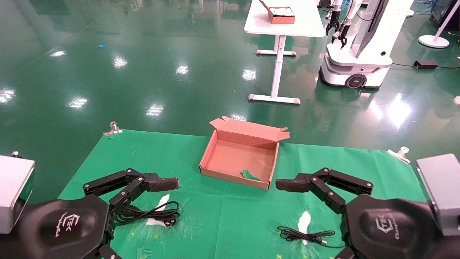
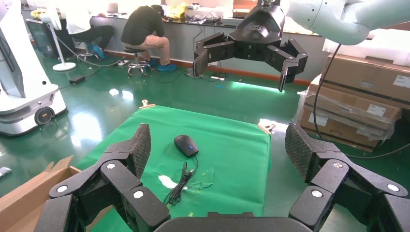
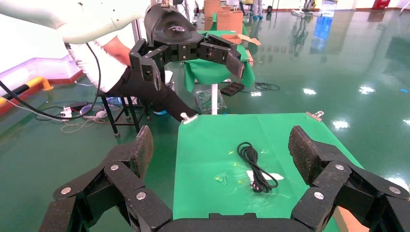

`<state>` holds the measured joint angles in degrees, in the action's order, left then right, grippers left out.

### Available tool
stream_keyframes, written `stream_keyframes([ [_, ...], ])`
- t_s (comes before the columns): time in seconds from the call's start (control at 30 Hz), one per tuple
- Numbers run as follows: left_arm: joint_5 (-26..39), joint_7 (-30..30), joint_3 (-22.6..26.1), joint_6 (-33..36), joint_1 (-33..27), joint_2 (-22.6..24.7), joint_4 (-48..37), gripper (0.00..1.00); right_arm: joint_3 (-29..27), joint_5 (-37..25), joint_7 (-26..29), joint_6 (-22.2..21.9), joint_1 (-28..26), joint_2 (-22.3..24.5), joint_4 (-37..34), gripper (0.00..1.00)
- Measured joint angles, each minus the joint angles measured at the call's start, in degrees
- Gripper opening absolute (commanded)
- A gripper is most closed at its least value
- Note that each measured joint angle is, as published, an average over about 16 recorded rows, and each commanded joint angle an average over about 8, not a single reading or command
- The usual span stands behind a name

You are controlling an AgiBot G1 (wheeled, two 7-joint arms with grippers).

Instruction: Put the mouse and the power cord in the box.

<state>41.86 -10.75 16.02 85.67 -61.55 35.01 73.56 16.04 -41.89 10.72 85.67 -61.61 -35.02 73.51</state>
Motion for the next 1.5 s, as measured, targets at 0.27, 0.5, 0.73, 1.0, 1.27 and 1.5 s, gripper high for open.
stream_keyframes([
  [0.27, 0.0, 0.0, 0.0, 0.0, 0.0, 0.0, 0.0, 1.0, 0.0, 0.0, 0.0, 0.0, 0.0, 0.0, 0.0, 1.0],
  [0.5, 0.0, 0.0, 0.0, 0.0, 0.0, 0.0, 0.0, 1.0, 0.0, 0.0, 0.0, 0.0, 0.0, 0.0, 0.0, 1.0],
  [0.73, 0.3, 0.1, 0.1, 0.0, -0.1, 0.1, 0.0, 1.0, 0.0, 0.0, 0.0, 0.0, 0.0, 0.0, 0.0, 1.0],
  [1.0, 2.7, 1.0, 1.3, 0.2, -0.5, 0.7, -1.3, 1.0, 0.3, -0.8, -1.0, 0.9, -0.1, 0.2, -1.3, 1.0],
  [1.27, 9.9, 3.9, 4.3, 1.4, -3.5, 2.1, -5.1, 1.0, 2.9, -4.6, -4.2, 3.4, -1.9, 0.2, -5.9, 1.0],
  [1.5, 20.3, 9.1, 9.0, 3.1, -9.8, 4.6, -11.0, 1.0, 8.2, -10.7, -9.6, 4.9, -5.7, 0.3, -13.2, 1.0],
])
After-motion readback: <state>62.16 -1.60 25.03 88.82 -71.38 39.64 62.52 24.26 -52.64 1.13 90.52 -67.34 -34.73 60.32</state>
